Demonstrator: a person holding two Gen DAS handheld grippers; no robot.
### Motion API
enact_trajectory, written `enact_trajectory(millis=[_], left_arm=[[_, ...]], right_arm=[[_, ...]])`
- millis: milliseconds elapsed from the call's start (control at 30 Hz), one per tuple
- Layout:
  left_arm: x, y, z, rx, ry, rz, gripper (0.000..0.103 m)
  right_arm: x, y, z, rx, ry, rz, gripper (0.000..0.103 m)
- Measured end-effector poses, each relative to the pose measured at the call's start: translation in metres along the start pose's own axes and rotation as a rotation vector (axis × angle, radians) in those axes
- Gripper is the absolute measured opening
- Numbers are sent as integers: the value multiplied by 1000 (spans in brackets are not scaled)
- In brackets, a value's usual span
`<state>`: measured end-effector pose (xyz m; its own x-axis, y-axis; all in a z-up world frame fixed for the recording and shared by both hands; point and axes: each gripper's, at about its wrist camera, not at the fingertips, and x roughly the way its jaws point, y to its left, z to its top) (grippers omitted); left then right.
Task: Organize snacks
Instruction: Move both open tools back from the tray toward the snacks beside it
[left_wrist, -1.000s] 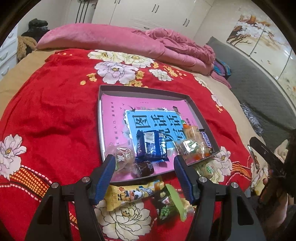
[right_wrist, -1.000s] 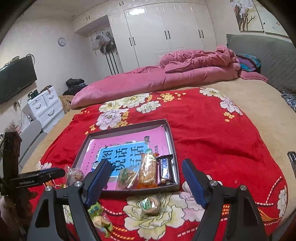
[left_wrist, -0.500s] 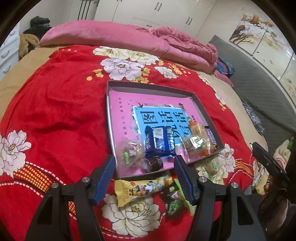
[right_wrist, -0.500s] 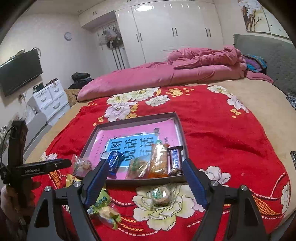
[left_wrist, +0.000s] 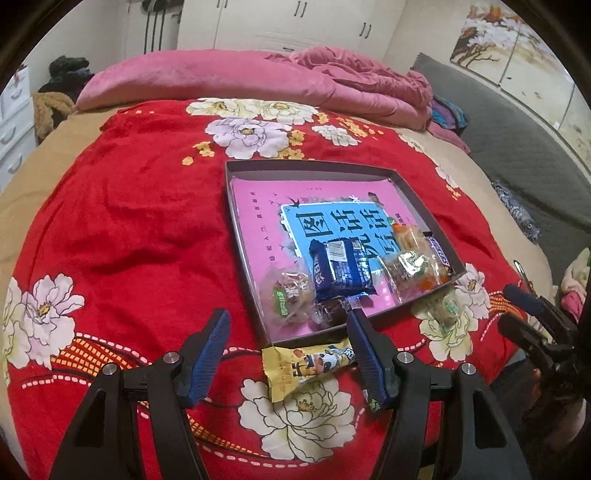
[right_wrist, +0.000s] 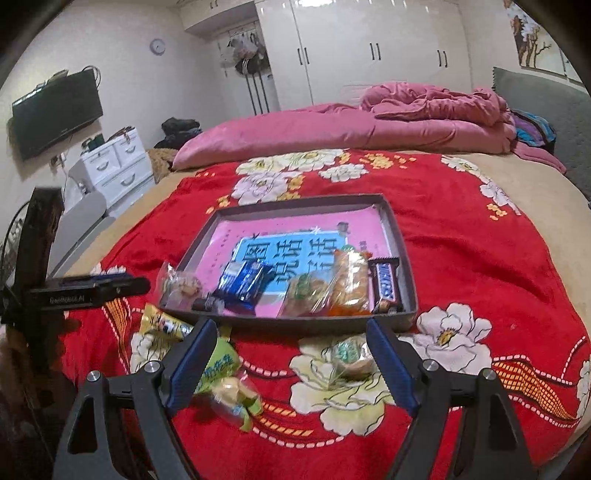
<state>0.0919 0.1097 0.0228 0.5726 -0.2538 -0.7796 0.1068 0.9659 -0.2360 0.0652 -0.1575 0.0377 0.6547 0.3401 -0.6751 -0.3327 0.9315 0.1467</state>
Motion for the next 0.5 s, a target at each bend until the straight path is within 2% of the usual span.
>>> enact_trajectory(millis=[300,500], left_arm=[[10,-22,-11,153,40,-16,67],[17,-29,-17,204,68,-46,67]], right_arm=[[3,12,-16,-57,54,0,83],[6,15,-21,-78,65,8,83]])
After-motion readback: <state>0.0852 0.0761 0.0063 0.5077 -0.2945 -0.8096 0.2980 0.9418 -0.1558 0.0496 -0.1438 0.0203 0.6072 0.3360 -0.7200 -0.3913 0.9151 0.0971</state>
